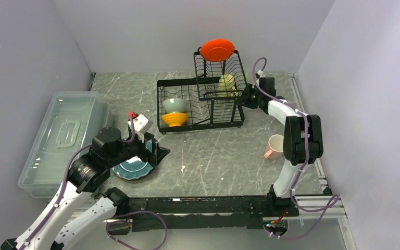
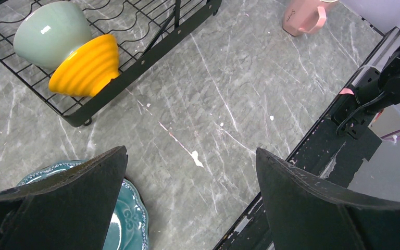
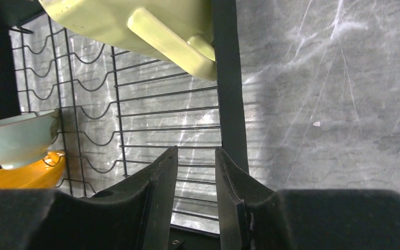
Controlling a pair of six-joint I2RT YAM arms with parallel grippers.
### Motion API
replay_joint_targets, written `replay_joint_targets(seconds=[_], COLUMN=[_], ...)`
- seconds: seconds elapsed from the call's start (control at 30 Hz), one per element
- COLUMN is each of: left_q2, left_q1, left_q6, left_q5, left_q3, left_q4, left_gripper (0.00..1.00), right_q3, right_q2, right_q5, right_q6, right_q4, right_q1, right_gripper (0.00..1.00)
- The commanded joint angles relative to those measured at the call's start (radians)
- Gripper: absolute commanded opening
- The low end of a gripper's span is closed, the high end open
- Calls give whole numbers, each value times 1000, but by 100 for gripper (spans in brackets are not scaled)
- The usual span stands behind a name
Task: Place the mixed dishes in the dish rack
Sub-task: Move the dish rack to the center of the board.
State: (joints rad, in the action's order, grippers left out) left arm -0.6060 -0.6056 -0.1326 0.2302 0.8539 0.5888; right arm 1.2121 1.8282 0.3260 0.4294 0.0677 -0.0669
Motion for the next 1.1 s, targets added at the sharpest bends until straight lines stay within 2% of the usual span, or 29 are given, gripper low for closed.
replay_joint_targets(seconds=[0.0, 0.3, 0.6, 1.07], left_q2=[7, 6, 10, 6], left_q1=[1, 1, 1, 1], left_q6=[13, 13, 13, 14], left_q5=[6, 10, 6, 6], left_q3=[1, 2, 2, 1], left_q4=[-28, -29, -27, -28], left_gripper=[99, 99, 100, 99], right_q3=[54, 22, 27, 56], right_q2=[9, -24, -83, 14], right_q5=[-128, -193, -176, -196], right_q6=[-62, -103, -102, -129], right_q4=[62, 54, 45, 86], right_q1=[-11, -18, -20, -50], right_gripper=[35, 35, 35, 36])
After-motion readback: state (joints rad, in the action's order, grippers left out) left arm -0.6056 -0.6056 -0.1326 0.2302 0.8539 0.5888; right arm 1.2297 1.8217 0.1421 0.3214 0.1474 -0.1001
